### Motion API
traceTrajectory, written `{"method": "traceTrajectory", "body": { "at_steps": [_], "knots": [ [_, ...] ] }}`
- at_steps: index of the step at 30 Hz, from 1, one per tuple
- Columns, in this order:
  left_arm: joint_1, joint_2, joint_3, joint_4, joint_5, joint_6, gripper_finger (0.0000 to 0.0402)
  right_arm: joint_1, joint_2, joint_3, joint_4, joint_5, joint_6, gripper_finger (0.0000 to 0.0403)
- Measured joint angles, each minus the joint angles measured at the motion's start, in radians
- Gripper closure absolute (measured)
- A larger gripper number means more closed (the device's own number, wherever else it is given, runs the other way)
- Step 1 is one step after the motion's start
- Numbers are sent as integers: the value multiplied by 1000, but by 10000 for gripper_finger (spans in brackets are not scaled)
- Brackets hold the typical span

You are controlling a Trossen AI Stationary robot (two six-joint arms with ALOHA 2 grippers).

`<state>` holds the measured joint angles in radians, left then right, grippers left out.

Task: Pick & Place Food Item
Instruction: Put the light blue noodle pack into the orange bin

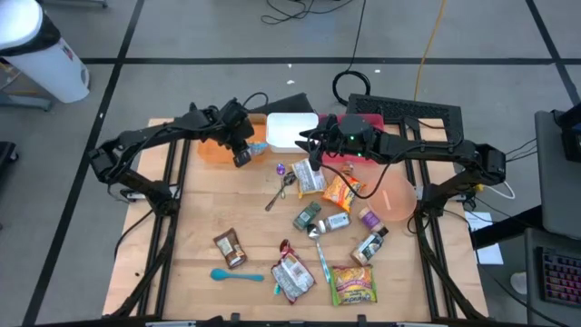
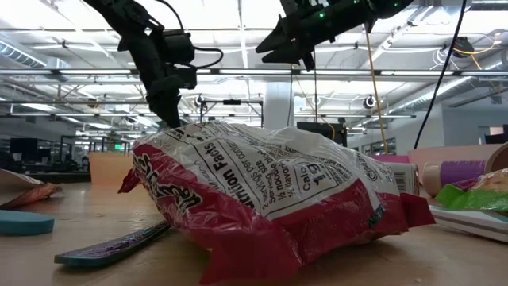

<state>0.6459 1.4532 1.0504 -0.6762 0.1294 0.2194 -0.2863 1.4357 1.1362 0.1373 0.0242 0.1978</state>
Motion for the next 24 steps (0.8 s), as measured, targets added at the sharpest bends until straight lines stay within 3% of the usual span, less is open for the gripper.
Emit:
{"method": "traceTrajectory", "body": {
  "at_steps": [5, 12, 17, 24],
  "knots": [
    [14, 0, 0, 0, 26, -19, 385, 0, 0, 0, 0, 0, 0, 248],
    [51, 0, 16, -9, 225, -38, 374, 0, 0, 0, 0, 0, 0, 248],
    [55, 0, 38, -23, 263, -41, 333, 0, 0, 0, 0, 0, 0, 248],
    [55, 0, 41, -36, 232, -37, 267, 0, 0, 0, 0, 0, 0, 248]
  ]
}}
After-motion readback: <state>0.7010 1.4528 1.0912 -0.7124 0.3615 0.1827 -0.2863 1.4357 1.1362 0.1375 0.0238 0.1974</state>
